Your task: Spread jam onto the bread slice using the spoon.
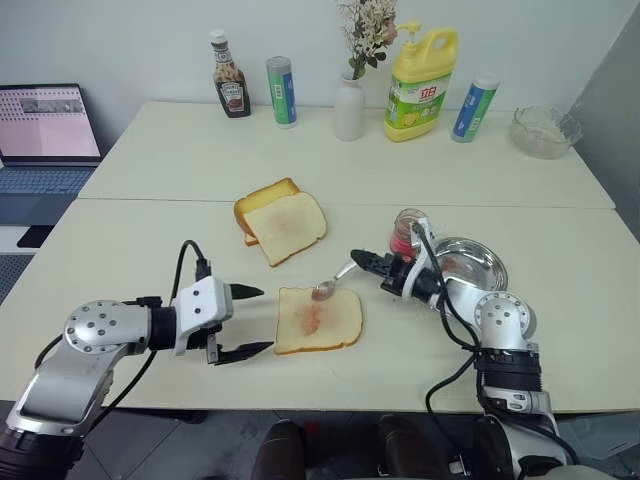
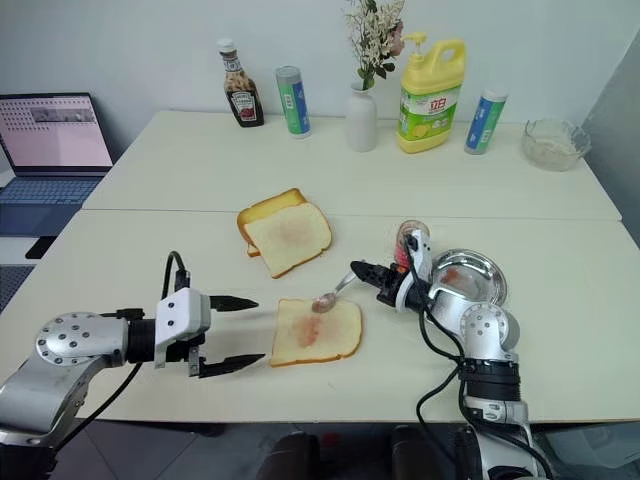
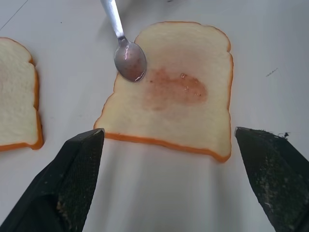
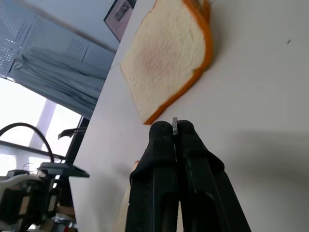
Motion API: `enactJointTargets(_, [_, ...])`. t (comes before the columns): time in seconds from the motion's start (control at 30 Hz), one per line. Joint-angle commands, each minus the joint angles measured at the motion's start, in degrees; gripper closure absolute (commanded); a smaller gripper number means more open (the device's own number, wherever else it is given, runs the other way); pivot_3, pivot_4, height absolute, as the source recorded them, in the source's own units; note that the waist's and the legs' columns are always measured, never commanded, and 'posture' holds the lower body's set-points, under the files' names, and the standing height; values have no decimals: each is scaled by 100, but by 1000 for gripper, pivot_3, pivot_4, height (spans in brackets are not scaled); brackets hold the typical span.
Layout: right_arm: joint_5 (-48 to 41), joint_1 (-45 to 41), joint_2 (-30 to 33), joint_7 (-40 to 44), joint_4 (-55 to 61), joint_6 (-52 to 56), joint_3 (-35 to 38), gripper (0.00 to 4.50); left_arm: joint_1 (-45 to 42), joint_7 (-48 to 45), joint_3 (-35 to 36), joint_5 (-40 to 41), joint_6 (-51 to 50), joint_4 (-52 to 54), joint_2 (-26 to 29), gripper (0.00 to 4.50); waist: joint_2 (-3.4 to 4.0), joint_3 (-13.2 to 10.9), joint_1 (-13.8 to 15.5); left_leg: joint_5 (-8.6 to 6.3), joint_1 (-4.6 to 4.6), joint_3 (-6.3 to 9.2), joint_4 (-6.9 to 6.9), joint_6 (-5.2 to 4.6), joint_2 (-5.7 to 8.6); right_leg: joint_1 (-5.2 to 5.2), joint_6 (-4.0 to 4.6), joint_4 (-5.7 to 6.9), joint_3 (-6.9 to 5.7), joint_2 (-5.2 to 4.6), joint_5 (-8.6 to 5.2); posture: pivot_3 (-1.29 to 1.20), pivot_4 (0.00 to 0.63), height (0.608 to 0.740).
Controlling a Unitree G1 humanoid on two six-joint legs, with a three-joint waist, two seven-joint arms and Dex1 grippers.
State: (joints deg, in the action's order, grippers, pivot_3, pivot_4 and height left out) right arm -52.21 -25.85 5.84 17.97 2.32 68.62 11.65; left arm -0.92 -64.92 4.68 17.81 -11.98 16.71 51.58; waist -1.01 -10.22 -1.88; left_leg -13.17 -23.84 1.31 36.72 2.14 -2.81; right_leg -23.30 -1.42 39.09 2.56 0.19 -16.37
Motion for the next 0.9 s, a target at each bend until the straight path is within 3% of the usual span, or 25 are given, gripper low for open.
enactJointTargets(0.03, [-429, 170, -98, -9, 457, 473, -114, 4438, -87, -50, 39, 8, 123, 13, 58, 0, 0, 0, -3, 0, 0, 1, 0, 0, 0, 0, 0, 1, -1, 0, 0, 0, 150, 740])
enactJointTargets(0.37, [-481, 281, 297, -44, 618, 587, 10, 4438, -36, -74, 40, 1, 147, 11, 24, 0, 0, 0, -8, 0, 0, -1, 2, 0, 0, 0, -1, -1, 1, 0, 0, 0, 150, 740])
enactJointTargets(0.63, [-736, -263, -397, -889, 230, 352, 528, 4438, -82, -61, -24, -1, 125, 18, -11, 0, 0, 0, -13, 0, 2, 1, 2, 0, -3, -1, -1, 2, 1, 7, 0, 0, 150, 740])
enactJointTargets(0.9, [-375, -3, -151, -695, 237, 257, 178, 4438, -116, -54, -85, 1, 114, 37, -44, 0, 0, 0, 1, 0, -1, -2, 1, 0, 0, -1, 0, -1, 2, 1, 0, 0, 150, 740])
